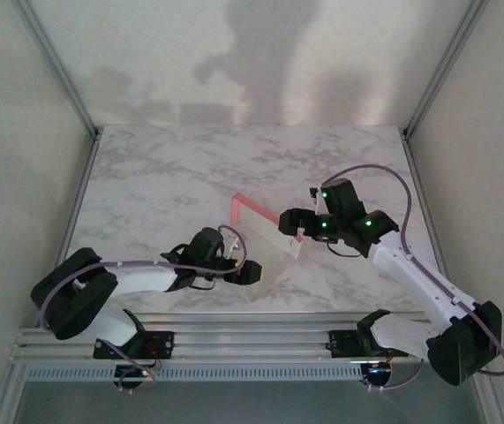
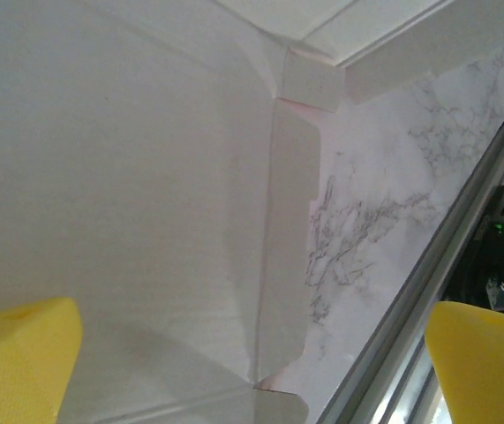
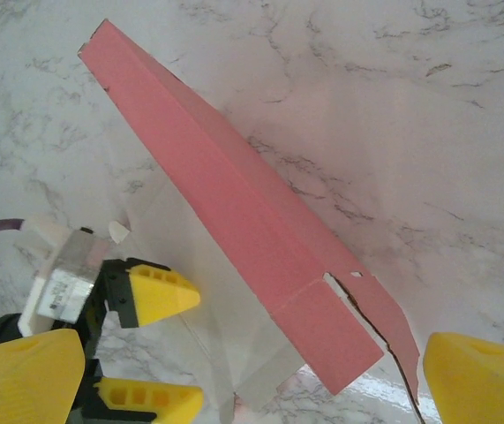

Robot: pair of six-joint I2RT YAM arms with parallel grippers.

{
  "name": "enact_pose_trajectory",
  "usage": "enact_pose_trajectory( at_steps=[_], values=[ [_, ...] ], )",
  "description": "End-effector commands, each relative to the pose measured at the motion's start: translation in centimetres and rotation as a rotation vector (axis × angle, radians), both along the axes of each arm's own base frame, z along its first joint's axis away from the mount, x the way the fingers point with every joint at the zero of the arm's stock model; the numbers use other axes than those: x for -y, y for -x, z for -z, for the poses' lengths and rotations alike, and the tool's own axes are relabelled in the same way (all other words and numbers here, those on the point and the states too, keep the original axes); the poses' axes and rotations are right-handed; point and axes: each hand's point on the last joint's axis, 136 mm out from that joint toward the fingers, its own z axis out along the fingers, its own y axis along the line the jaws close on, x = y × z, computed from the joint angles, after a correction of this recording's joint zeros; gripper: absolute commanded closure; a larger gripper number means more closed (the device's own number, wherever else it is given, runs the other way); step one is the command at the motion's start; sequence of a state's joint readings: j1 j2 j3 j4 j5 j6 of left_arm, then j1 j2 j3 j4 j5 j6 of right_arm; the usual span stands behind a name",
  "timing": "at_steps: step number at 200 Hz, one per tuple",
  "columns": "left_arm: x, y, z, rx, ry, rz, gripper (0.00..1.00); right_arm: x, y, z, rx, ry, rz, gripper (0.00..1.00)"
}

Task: Fold the paper box

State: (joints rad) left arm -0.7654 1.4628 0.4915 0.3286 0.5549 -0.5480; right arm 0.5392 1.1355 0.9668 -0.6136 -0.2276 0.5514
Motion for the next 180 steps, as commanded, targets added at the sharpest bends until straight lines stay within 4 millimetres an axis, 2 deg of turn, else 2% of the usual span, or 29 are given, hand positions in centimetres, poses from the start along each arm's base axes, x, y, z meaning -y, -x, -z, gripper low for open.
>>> enact_pose_trajectory(
  at_steps=[1, 31, 50, 117, 149, 180],
  values=[
    [1.3, 1.0, 0.0, -0.061, 0.050, 0.040, 0.01, 0.5, -0.2, -0.1, 0.013, 0.001, 0.030, 0.01],
    [1.9, 1.4, 1.0, -0.100, 0.044, 0.054, 0.01, 0.6, -0.2, 0.0, 0.016, 0.005, 0.033, 0.01],
    [2.5, 0.8, 1.2, -0.107, 0.056, 0.028, 0.01, 0.8, -0.3, 0.1, 0.019, 0.013, 0.040, 0.01],
    [5.4, -3.6, -0.1, -0.099, 0.259, -0.142, 0.01, 3.3, -0.3, -0.1, 0.069, 0.095, 0.110, 0.06],
    [5.5, -5.2, -0.1, -0.100, 0.324, -0.239, 0.01, 4.1, -0.2, 0.2, 0.095, 0.103, 0.119, 0.06],
    [4.7, -6.0, 0.1, -0.103, 0.349, -0.324, 0.01, 4.5, -0.8, 2.1, 0.073, 0.090, 0.152, 0.07]
  ],
)
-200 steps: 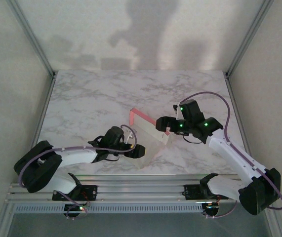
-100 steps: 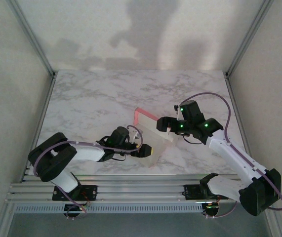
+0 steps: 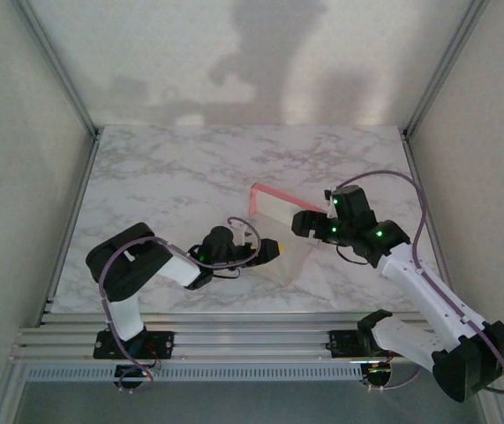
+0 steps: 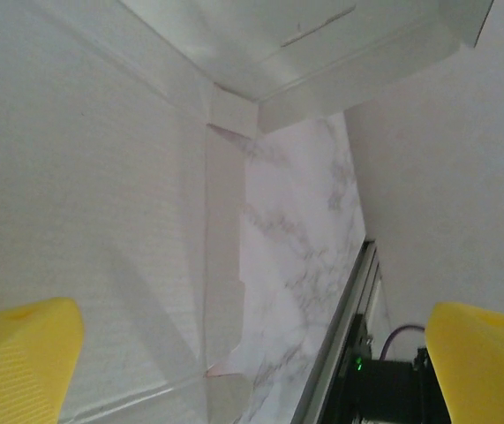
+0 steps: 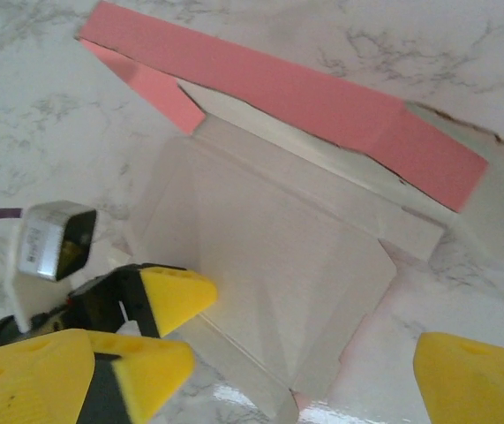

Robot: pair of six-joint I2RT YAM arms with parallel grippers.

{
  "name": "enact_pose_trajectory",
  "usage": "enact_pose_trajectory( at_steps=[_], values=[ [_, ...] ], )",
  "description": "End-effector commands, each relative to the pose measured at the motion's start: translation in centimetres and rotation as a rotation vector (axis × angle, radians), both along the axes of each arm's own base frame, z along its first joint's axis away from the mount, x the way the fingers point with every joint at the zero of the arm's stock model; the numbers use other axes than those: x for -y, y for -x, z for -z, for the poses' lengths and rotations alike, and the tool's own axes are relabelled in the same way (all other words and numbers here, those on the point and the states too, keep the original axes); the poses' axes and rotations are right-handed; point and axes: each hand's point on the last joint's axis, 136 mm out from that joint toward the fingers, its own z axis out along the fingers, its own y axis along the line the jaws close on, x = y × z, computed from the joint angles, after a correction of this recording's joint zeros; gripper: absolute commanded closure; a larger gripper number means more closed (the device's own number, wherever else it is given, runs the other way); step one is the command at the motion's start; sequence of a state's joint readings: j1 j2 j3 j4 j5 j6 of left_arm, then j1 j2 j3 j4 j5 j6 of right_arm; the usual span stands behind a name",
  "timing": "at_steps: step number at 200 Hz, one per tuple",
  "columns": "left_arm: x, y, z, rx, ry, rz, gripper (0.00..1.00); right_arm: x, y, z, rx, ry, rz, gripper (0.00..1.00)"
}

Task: Fold the paper box

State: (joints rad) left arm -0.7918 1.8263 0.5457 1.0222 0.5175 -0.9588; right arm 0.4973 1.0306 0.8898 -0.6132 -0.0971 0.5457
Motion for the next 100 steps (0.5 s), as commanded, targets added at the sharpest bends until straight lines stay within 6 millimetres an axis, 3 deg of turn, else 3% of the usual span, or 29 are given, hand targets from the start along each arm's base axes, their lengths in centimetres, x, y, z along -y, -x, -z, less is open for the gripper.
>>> enact_pose_trajectory(
  at_steps=[1, 57, 100],
  values=[
    [-1.3, -0.7, 1.9, -0.064, -0.015, -0.119, 0.01, 0.7, -0.5, 1.7, -0.004, 0.013, 0.030, 0.07],
    [-2.0, -1.1, 1.4, -0.053, -0.014, -0.165, 0.01, 0.3, -2.6, 6.5, -0.019, -0.112, 0.138, 0.05],
    [-1.7, -1.2, -0.3, -0.031, 0.015, -0.159, 0.01, 0.6, -3.9, 8.3, -0.011, -0.183, 0.263, 0.05]
  ],
)
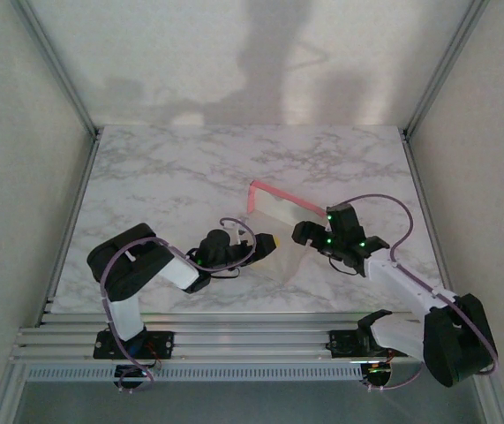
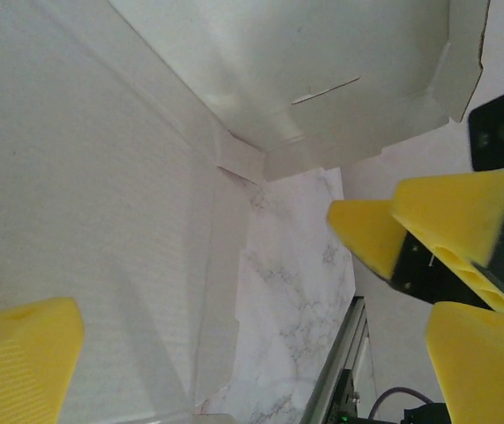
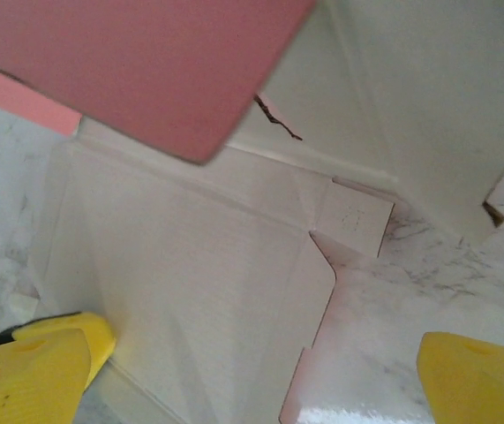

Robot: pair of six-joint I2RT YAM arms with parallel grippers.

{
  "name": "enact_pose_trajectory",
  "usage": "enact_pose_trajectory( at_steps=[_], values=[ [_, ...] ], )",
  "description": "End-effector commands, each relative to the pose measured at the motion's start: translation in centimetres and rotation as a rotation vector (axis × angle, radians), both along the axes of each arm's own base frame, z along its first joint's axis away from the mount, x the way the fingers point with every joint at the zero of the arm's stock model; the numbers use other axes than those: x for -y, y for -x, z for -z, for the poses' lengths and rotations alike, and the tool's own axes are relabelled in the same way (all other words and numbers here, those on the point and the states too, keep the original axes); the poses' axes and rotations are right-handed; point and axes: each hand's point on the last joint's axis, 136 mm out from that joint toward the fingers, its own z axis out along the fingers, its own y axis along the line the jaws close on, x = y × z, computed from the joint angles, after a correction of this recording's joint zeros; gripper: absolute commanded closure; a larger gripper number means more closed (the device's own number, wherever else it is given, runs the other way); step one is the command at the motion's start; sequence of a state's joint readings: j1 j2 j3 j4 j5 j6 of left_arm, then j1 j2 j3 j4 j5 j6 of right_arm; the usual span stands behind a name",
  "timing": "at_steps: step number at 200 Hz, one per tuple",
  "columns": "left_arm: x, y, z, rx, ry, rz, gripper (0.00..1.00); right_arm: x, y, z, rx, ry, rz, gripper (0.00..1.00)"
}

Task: Fold the paper box

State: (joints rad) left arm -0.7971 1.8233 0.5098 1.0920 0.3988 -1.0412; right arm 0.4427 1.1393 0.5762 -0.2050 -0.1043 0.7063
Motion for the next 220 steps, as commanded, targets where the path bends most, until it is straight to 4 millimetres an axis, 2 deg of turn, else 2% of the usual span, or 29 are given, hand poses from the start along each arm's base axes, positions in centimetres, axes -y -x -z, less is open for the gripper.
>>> enact_pose_trajectory(
  at_steps=[1, 36, 60, 74, 100, 121, 143, 174, 190, 220],
  values=[
    [-0.5, 0.1, -0.1, -0.012, -0.015, -0.026, 0.01, -0.2, -2.1, -1.0, 0.073, -0.091, 0.103, 0.05],
    [0.0, -0.2, -2.6, 0.037, 0.001, -0.006, 0.01, 0.5, -2.4, 0.2, 0.065, -0.096, 0.170, 0.06],
    [0.8, -0.4, -4.0, 0.082, -0.020, 0.039, 0.01, -0.3, -2.6, 0.6, 0.053, -0.129, 0.162, 0.07],
    [1.1, -0.5, -4.2, 0.108, -0.059, 0.061, 0.01, -0.4, -2.7, 1.1, 0.042, -0.137, 0.168, 0.08],
    [0.8, -1.0, -3.2, 0.141, -0.140, 0.087, 0.01, -0.4, -3.0, 1.9, 0.033, -0.141, 0.184, 0.08],
    [0.0, -1.3, -1.6, 0.146, -0.186, 0.092, 0.01, -0.2, -3.1, 2.4, 0.030, -0.137, 0.203, 0.08],
    [-0.8, -1.7, 0.0, 0.128, -0.201, 0.092, 0.01, 0.2, -3.2, 2.9, 0.029, -0.124, 0.223, 0.08],
    [-1.5, -1.8, 1.3, 0.116, -0.225, 0.085, 0.01, 0.5, -3.5, 3.2, 0.032, -0.100, 0.235, 0.08],
    [-1.6, -1.5, 1.6, 0.101, -0.208, 0.082, 0.01, 0.5, -4.0, 3.1, 0.045, -0.091, 0.219, 0.08],
    [-2.4, -1.2, 2.0, 0.065, -0.157, 0.031, 0.01, -0.8, -5.1, 1.8, 0.105, -0.097, 0.118, 0.10]
  ],
)
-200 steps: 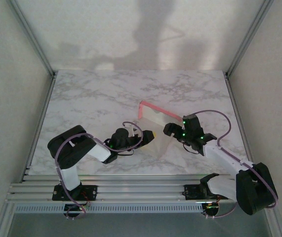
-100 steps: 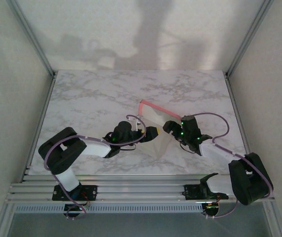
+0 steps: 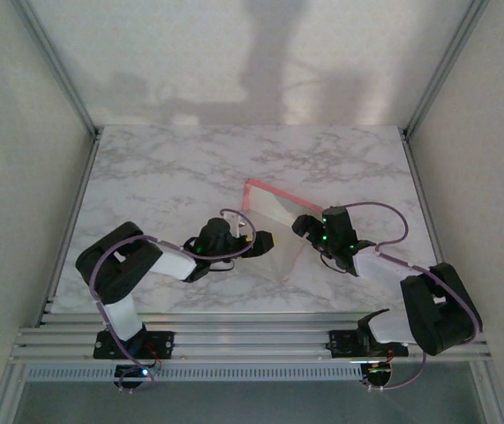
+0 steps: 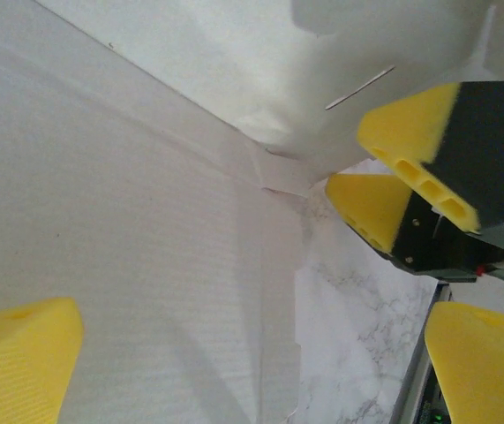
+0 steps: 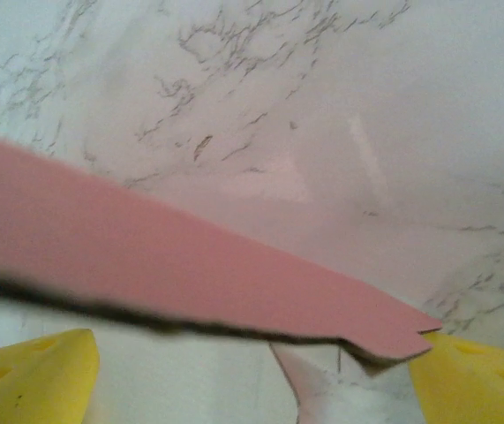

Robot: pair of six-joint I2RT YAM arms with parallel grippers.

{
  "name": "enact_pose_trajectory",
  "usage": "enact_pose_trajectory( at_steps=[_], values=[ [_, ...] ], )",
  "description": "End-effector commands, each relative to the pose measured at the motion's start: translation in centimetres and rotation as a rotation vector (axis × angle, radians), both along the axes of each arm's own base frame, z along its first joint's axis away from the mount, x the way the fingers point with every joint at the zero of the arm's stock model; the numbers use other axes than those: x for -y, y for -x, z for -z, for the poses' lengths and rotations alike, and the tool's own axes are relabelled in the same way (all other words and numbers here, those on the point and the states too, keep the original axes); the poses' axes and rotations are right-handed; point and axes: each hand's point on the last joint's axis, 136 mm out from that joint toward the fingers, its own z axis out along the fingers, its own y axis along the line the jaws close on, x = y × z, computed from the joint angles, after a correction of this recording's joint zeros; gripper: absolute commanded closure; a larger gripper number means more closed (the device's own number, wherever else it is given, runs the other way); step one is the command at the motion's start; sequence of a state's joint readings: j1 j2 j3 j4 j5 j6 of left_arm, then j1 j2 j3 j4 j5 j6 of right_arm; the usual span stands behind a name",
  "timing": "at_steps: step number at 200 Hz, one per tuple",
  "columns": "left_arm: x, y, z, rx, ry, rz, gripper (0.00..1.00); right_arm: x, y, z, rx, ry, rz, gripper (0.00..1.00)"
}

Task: Fold the paper box

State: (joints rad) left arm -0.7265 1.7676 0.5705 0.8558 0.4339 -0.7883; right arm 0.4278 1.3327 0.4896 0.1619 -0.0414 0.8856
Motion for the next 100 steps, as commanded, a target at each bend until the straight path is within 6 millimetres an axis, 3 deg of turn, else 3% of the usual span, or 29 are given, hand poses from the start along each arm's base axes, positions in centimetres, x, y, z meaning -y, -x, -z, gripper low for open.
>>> enact_pose_trajectory(
  at_steps=[1, 39, 64, 100],
  values=[
    [-0.8, 0.8, 1.3, -0.048, 0.032, -0.022, 0.01, -0.8, -1.5, -1.6, 0.081, 0.011, -0.069, 0.10],
    [-2.3, 0.9, 1.7, -0.108, 0.145, -0.140, 0.01, -1.8, -1.6, -2.8, 0.118, 0.014, -0.183, 0.10],
    [-3.5, 0.8, 1.4, -0.120, 0.219, -0.226, 0.01, -2.3, -0.7, -3.2, 0.119, -0.008, -0.244, 0.10],
    [-4.6, 0.5, 0.7, -0.109, 0.252, -0.315, 0.01, -0.8, 1.6, -2.2, 0.068, -0.019, -0.177, 0.15]
  ],
)
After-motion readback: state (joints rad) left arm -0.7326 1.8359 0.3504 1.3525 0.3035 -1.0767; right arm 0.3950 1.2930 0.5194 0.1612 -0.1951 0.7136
